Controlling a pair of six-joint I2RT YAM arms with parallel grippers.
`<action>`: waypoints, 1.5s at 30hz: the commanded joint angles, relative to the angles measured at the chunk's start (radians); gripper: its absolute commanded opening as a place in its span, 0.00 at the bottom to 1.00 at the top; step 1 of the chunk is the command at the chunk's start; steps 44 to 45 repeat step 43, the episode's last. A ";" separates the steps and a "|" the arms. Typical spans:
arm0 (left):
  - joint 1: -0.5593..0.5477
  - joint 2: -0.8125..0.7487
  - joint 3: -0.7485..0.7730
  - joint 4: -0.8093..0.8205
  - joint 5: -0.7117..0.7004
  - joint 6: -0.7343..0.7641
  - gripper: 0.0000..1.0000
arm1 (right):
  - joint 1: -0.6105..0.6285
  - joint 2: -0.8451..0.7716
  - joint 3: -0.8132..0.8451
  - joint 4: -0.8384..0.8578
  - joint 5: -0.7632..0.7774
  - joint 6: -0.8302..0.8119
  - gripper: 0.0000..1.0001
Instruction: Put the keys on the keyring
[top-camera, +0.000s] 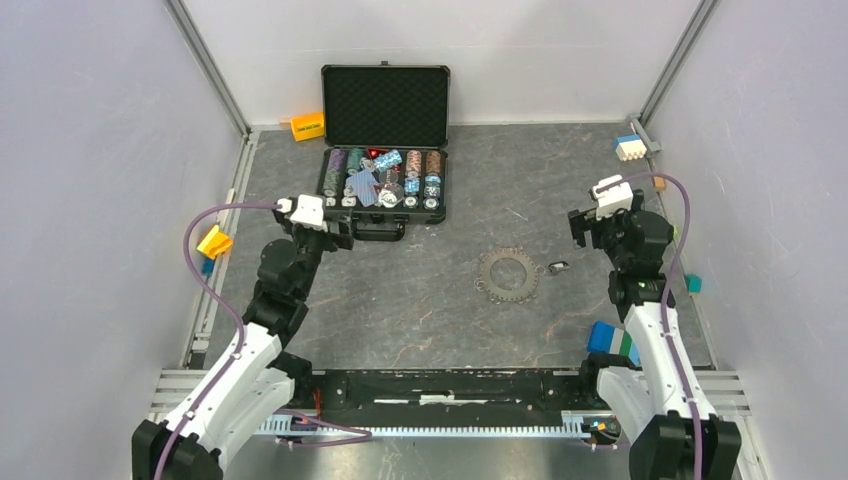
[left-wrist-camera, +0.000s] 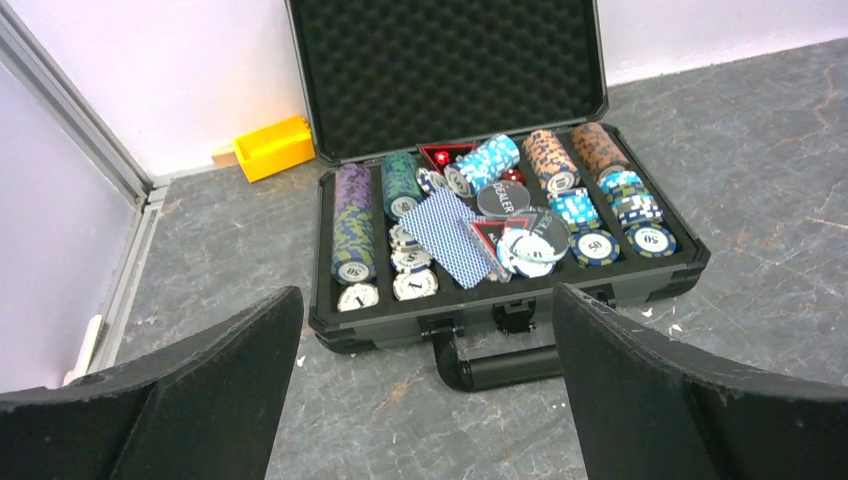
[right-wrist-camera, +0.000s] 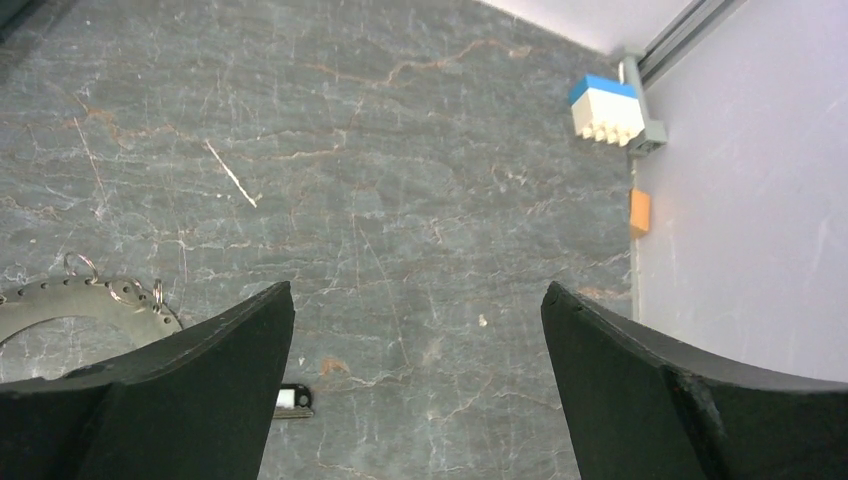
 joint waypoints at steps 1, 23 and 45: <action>0.005 -0.014 -0.030 0.051 -0.023 -0.031 1.00 | -0.003 -0.081 -0.008 0.065 -0.014 -0.047 0.98; 0.004 -0.019 -0.042 0.021 -0.041 -0.022 1.00 | -0.003 -0.173 -0.042 0.062 -0.084 -0.076 0.98; 0.006 -0.011 -0.053 0.019 -0.002 -0.017 1.00 | -0.003 -0.163 -0.042 0.046 -0.087 -0.111 0.98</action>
